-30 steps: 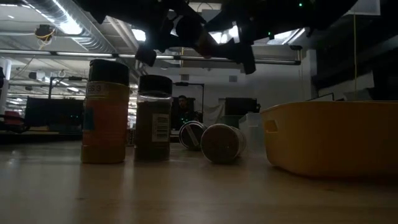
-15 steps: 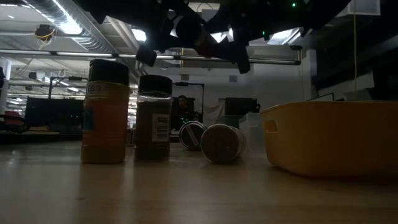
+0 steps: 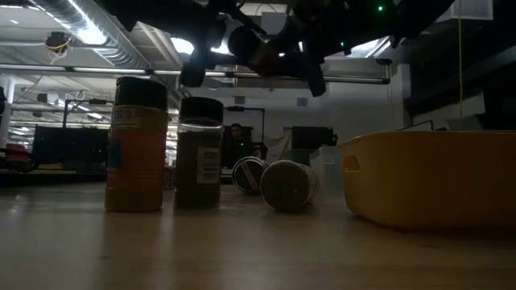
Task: Sort spices by type
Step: Put the purple seasoning into the green bin
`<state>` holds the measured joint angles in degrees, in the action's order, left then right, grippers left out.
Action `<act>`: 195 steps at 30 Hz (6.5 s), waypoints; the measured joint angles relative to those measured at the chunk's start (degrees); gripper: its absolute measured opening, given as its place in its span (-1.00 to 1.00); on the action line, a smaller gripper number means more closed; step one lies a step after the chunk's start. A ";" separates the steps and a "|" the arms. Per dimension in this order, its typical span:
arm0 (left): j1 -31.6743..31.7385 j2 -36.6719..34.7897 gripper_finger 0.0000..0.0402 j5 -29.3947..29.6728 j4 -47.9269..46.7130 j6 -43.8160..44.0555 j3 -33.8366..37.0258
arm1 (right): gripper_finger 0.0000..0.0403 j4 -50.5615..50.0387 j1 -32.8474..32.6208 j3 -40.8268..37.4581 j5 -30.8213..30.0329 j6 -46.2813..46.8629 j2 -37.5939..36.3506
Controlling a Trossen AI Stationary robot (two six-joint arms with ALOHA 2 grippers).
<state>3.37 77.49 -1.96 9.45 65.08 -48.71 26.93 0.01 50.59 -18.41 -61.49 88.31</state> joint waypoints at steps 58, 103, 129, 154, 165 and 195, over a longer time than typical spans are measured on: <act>0.03 -0.48 0.19 0.88 -4.70 -33.80 -0.02 | -0.11 -0.98 35.65 -0.11 27.51 60.08 12.37; 0.45 -0.46 0.19 4.77 -5.53 -33.57 2.62 | -0.11 23.96 39.34 -14.31 25.59 68.76 13.28; 0.42 -0.46 0.19 4.77 -5.51 -36.63 2.62 | -0.10 23.99 39.39 -11.13 25.03 68.72 19.71; 0.42 -0.46 0.19 4.77 -5.55 -36.61 2.60 | 0.40 23.94 39.39 -11.13 25.02 68.63 19.71; 0.42 -0.46 0.19 4.77 -5.53 -36.59 2.60 | 0.25 20.40 39.39 -11.15 23.98 68.54 19.69; 0.42 -0.46 0.19 4.77 -5.55 -36.59 2.60 | 0.19 0.14 39.39 0.28 23.77 68.52 19.69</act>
<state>3.79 77.03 2.81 3.90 28.49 -46.11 27.07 39.40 50.87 5.37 7.03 108.01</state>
